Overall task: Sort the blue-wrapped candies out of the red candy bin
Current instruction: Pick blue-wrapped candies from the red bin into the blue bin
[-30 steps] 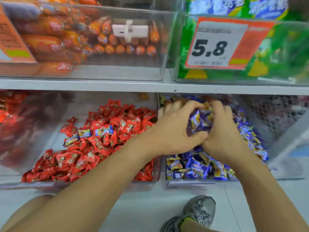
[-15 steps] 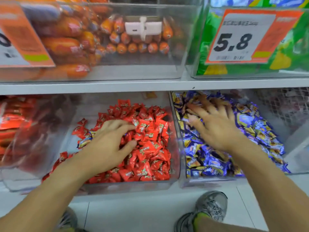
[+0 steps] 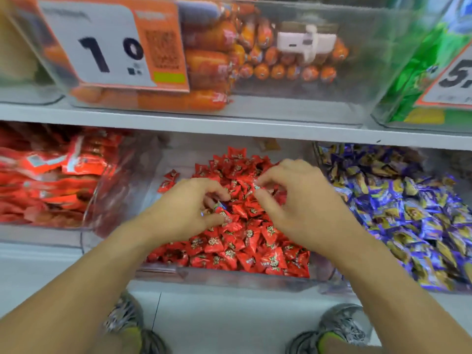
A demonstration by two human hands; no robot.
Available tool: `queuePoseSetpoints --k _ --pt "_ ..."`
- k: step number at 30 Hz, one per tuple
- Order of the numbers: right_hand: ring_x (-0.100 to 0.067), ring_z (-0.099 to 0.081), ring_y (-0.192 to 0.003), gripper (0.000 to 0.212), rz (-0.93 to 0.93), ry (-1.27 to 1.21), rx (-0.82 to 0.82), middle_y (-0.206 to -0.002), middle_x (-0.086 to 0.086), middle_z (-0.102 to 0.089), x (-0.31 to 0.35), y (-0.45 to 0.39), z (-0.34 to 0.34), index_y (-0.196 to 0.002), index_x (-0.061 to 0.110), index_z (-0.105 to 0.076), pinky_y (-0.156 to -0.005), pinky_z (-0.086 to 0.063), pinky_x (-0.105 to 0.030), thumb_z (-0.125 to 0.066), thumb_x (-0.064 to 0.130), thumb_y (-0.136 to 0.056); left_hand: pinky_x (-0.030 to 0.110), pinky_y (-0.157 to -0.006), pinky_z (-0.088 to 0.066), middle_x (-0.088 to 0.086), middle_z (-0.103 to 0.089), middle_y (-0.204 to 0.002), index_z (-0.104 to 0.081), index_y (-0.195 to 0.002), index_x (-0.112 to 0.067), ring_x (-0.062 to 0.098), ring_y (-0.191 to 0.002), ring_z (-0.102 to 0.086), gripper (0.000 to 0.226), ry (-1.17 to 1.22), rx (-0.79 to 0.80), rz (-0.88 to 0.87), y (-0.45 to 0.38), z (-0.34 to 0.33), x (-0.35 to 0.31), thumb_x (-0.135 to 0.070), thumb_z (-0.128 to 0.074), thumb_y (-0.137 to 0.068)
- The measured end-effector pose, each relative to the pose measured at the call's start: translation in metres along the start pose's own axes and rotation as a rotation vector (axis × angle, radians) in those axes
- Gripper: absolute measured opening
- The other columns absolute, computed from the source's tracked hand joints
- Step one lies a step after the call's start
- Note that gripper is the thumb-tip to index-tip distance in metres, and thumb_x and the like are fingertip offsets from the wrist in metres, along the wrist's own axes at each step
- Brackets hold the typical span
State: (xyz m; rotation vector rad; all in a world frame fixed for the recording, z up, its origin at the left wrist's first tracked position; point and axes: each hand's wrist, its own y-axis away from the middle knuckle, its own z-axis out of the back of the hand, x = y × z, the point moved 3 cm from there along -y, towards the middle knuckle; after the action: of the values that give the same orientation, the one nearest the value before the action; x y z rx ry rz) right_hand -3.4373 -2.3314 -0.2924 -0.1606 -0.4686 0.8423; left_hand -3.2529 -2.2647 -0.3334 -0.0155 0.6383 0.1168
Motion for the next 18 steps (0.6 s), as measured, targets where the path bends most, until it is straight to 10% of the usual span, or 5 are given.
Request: queuePoseSetpoints --k 11,14,18 --pt "-0.013 -0.057 -0.089 0.020 -0.085 -0.023 0.647 -0.090 0.006 -0.067 0.031 -0.045 -0.073 -0.103 0.022 -0.072 -0.077 -0.047 -0.025 -0.070 0.021 -0.083 0.006 -0.071 -0.048 -0.007 -0.064 -0.092 -0.068 -0.100 -0.029 0.006 -0.080 -0.060 0.035 0.085 -0.168 0.127 0.009 0.050 0.039 0.003 -0.064 -0.086" --pt "-0.023 -0.065 -0.102 0.019 -0.166 0.101 0.727 -0.101 -0.005 -0.073 0.027 -0.051 -0.068 -0.095 0.013 -0.076 -0.088 -0.056 -0.039 -0.062 0.014 -0.083 0.011 -0.066 -0.050 -0.003 -0.066 -0.104 -0.068 -0.091 -0.031 0.008 -0.082 -0.064 0.040 0.007 -0.132 0.179 0.005 0.051 0.047 0.006 -0.051 -0.089" --pt "-0.020 -0.064 -0.091 0.017 -0.173 0.181 0.662 -0.090 0.000 -0.070 0.030 -0.058 -0.060 -0.086 0.016 -0.073 -0.087 -0.055 -0.039 -0.069 0.033 -0.084 0.019 -0.041 -0.042 -0.001 -0.068 -0.079 -0.076 -0.084 -0.014 0.005 -0.042 -0.054 0.034 0.048 -0.101 0.279 -0.008 0.036 0.048 -0.002 -0.046 -0.093"
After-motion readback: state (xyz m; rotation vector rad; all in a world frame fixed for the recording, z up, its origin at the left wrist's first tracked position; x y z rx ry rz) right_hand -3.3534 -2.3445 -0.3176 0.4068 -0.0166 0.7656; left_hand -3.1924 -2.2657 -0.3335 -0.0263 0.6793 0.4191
